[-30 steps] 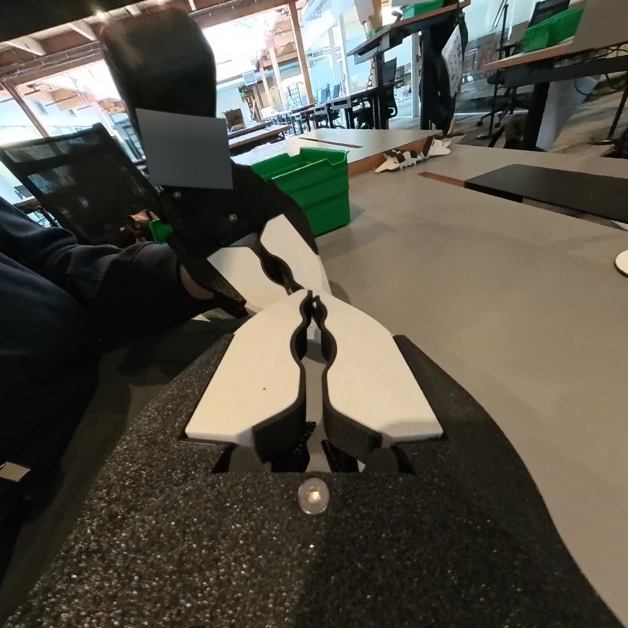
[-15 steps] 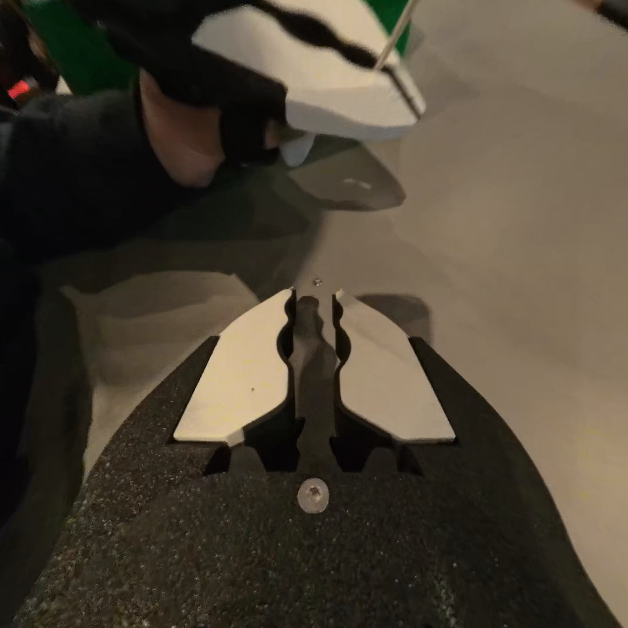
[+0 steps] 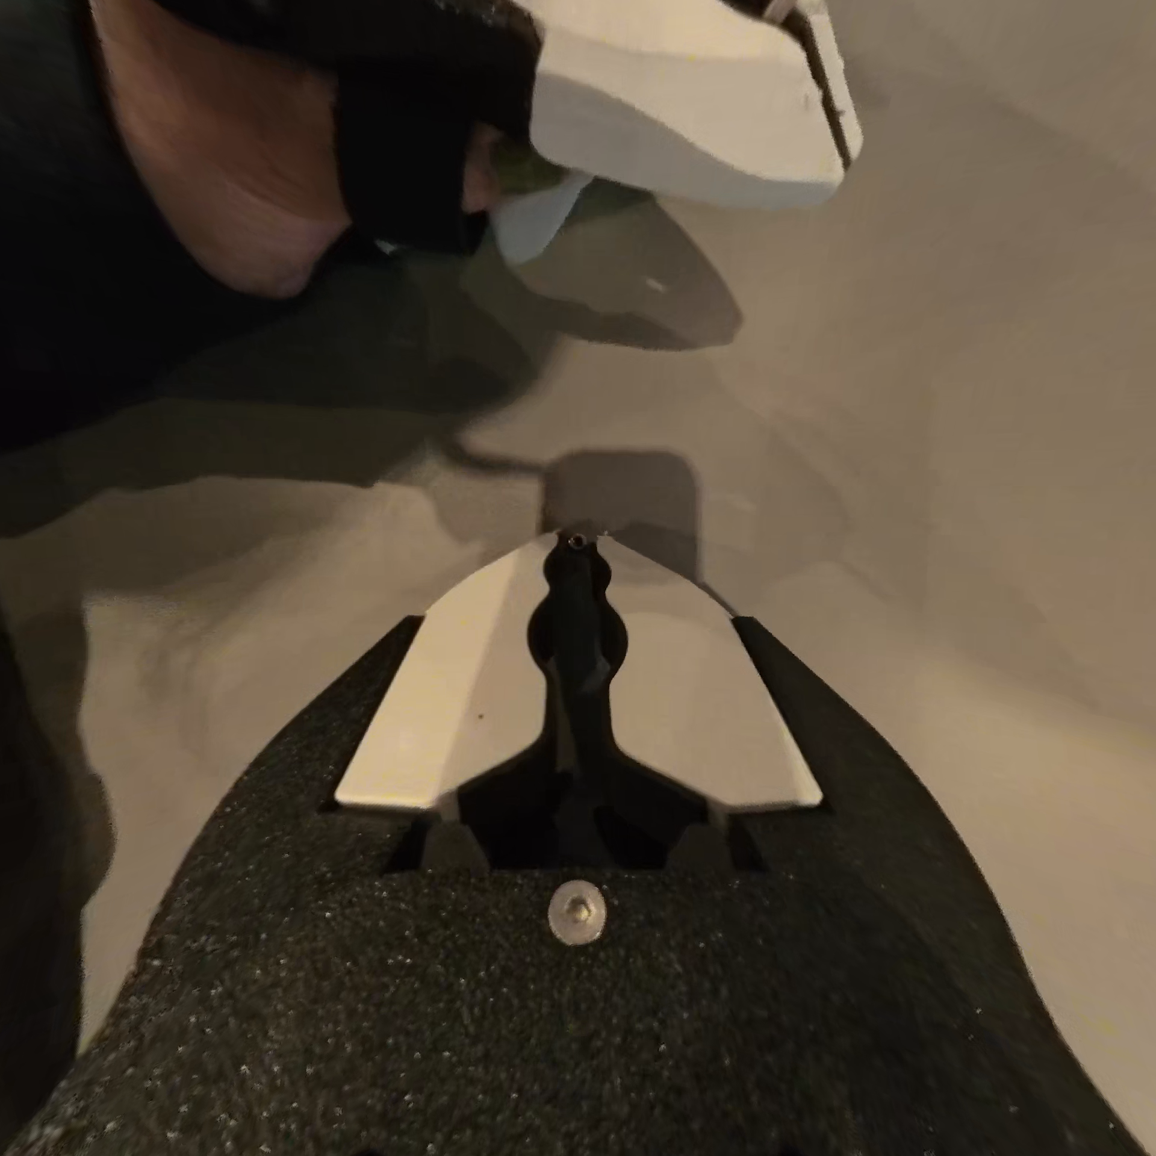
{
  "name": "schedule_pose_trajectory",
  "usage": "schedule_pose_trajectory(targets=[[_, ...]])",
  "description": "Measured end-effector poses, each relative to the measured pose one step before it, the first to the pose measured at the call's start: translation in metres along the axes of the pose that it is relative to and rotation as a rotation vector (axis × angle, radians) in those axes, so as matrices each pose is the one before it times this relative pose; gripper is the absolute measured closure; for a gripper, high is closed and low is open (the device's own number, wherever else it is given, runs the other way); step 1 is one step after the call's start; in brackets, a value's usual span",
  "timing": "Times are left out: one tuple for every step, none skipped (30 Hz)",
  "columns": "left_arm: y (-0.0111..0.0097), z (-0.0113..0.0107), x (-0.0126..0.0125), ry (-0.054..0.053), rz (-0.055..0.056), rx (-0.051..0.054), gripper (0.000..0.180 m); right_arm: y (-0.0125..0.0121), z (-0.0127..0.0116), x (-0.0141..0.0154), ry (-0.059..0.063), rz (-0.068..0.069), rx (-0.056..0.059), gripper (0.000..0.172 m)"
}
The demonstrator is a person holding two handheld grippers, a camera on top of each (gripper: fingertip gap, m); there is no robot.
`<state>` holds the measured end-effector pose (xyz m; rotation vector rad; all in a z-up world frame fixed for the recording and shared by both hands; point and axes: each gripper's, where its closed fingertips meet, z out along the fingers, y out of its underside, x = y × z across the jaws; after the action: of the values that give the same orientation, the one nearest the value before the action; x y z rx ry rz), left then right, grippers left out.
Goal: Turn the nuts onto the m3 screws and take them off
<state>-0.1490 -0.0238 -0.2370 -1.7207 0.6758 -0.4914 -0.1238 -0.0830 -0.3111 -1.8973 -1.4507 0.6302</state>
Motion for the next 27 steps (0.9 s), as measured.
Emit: schedule_pose_trajectory(targets=[[0.00047, 0.00047, 0.00006, 0.0006, 0.0109, -0.0046, 0.180, 0.00011, 0.00019, 0.00111, 0.0150, -0.0082, -0.0011, 0.167], [0.00100, 0.00022, -0.00064, -0.0037, 0.0108, -0.0070, 0.180, 0.00004, 0.00024, 0.00116, 0.0150, -0.0093, -0.0011, 0.171], [0.00108, 0.00005, -0.00098, -0.0044, 0.0083, -0.0063, 0.180, -0.00001, 0.00008, 0.00004, 0.0062, -0.0088, -0.0004, 0.172], [0.00059, -0.00018, -0.00067, -0.0012, 0.0033, -0.0019, 0.180, -0.00007, 0.00004, -0.00014, 0.0007, -0.0028, 0.0000, 0.172], [0.00006, -0.00024, -0.00024, 0.0029, -0.0015, 0.0014, 0.180, -0.00002, 0.00003, -0.00004, -0.0007, 0.0006, 0.0000, 0.172], [0.00034, -0.00003, 0.00006, 0.0051, -0.0034, 0.0012, 0.180, 0.00005, 0.00006, 0.00002, 0.0016, -0.0018, 0.0000, 0.172], [0.00059, 0.00018, 0.00016, 0.0047, -0.0021, -0.0008, 0.180, 0.00000, -0.00012, 0.00002, 0.0053, -0.0061, 0.0001, 0.172], [0.00066, 0.00023, 0.00014, 0.0035, 0.0000, -0.0017, 0.180, 0.00003, -0.00004, -0.00002, 0.0062, -0.0071, 0.0001, 0.172], [0.00058, 0.00019, 0.00019, 0.0017, 0.0008, -0.0010, 0.180, 0.00014, -0.00011, -0.00005, 0.0054, -0.0021, -0.0001, 0.172], [0.00017, 0.00013, 0.00011, 0.0013, 0.0001, 0.0001, 0.180, 0.00021, -0.00028, -0.00014, 0.0024, 0.0005, -0.0001, 0.172], [-0.00004, 0.00010, 0.00042, 0.0026, -0.0011, 0.0011, 0.180, 0.00017, -0.00025, -0.00063, -0.0027, 0.0010, 0.0005, 0.172], [-0.00001, 0.00022, 0.00057, 0.0032, -0.0010, 0.0014, 0.180, -0.00021, -0.00022, -0.00087, -0.0058, 0.0018, 0.0021, 0.167], [-0.00004, 0.00026, 0.00049, 0.0022, 0.0003, 0.0006, 0.180, 0.00000, -0.00011, 0.00037, 0.0013, 0.0051, 0.0005, 0.164], [0.00020, 0.00031, 0.00055, 0.0015, 0.0021, -0.0009, 0.180, -0.00015, 0.00000, 0.00038, 0.0008, 0.0037, 0.0011, 0.163], [0.00001, 0.00030, 0.00066, 0.0024, 0.0033, -0.0011, 0.180, -0.00014, -0.00008, 0.00057, 0.0021, 0.0043, 0.0020, 0.161], [-0.00012, 0.00049, 0.00100, 0.0038, 0.0030, -0.0004, 0.180, -0.00024, -0.00008, 0.00057, 0.0015, 0.0042, 0.0015, 0.160], [-0.00012, 0.00031, 0.00085, 0.0024, 0.0034, 0.0000, 0.180, -0.00008, 0.00010, -0.00035, -0.0045, 0.0008, 0.0003, 0.160], [0.00000, 0.00023, 0.00054, -0.0004, 0.0046, -0.0011, 0.180, 0.00008, 0.00035, -0.00045, -0.0041, -0.0003, -0.0017, 0.160], [0.00010, 0.00030, 0.00027, -0.0012, 0.0050, -0.0021, 0.180, -0.00008, 0.00050, -0.00023, -0.0022, -0.0007, -0.0015, 0.160], [0.00006, 0.00044, 0.00024, -0.0007, 0.0044, -0.0021, 0.180, -0.00065, 0.00053, -0.00025, -0.0031, -0.0023, 0.0007, 0.160], [0.00001, 0.00029, 0.00036, -0.0005, 0.0041, -0.0013, 0.180, -0.00132, 0.00066, -0.00077, -0.0057, -0.0040, 0.0046, 0.160], [-0.00011, 0.00028, 0.00024, -0.0002, 0.0042, -0.0011, 0.180, -0.00176, 0.00079, -0.00079, -0.0074, -0.0014, 0.0058, 0.161], [-0.00004, 0.00023, 0.00026, -0.0010, 0.0044, -0.0017, 0.180, -0.00068, 0.00115, -0.00083, -0.0081, 0.0020, -0.0024, 0.162], [0.00032, 0.00027, 0.00002, -0.0014, 0.0043, -0.0031, 0.180, 0.00073, 0.00133, 0.00002, -0.0021, 0.0025, -0.0099, 0.163], [0.00035, 0.00030, 0.00016, -0.0012, 0.0038, -0.0035, 0.180, -0.00010, 0.00013, 0.00004, 0.0007, -0.0002, -0.0002, 0.165], [0.00028, 0.00033, 0.00022, -0.0010, 0.0032, -0.0030, 0.180, 0.00005, -0.00007, -0.00007, 0.0018, -0.0028, -0.0003, 0.165], [0.00031, 0.00020, 0.00011, -0.0017, 0.0035, -0.0030, 0.180, -0.00005, -0.00001, -0.00009, 0.0038, -0.0051, -0.0002, 0.165]])
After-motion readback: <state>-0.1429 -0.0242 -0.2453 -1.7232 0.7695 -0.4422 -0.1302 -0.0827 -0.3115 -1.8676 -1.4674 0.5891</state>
